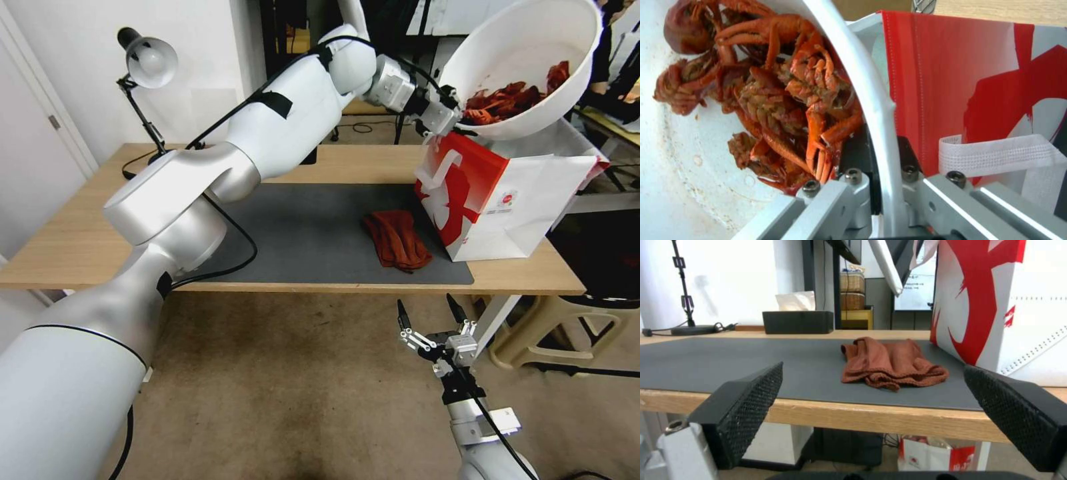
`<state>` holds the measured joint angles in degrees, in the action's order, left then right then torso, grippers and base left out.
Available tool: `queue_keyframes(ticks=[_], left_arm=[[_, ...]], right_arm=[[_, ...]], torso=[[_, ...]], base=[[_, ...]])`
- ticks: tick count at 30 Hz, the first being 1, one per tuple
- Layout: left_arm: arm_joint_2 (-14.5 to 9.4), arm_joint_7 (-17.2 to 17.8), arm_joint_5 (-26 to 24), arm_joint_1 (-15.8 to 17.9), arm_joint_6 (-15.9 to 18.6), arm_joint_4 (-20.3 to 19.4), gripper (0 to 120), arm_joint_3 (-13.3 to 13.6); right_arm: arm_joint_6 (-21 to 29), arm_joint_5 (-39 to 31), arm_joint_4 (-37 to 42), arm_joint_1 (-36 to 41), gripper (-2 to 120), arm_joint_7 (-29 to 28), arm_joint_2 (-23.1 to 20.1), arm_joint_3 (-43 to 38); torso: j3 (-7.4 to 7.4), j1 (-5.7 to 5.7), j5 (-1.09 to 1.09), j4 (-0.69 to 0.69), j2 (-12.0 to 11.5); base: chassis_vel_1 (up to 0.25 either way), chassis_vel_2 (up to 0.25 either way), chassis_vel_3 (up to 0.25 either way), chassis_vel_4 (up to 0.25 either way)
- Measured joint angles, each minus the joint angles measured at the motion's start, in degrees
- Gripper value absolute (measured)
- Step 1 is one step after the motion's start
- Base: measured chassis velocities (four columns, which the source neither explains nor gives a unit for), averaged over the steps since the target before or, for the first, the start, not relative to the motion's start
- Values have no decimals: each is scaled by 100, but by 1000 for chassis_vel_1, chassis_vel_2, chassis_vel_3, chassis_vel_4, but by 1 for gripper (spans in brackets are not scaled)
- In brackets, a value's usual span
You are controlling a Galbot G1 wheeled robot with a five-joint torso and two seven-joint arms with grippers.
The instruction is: Sweep shrimp from table into container with towel, then put container into takeout bag.
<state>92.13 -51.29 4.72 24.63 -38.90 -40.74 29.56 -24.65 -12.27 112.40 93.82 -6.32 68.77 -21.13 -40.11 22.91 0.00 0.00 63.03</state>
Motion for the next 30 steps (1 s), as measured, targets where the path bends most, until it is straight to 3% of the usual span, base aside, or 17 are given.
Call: queue_keyframes(ticks=[22,30], left_arm=[[0,72,-5,-88,16,46,0,200],[0,273,-9,-61,30,41,0,264]], right_arm=[[19,15,15,-13,100,-9,29,20],[28,15,11,-33,100,-9,36,41]], torso=[[0,0,0,0,-1],[0,0,0,0,-1]], base=[[0,0,0,0],[0,0,0,0]])
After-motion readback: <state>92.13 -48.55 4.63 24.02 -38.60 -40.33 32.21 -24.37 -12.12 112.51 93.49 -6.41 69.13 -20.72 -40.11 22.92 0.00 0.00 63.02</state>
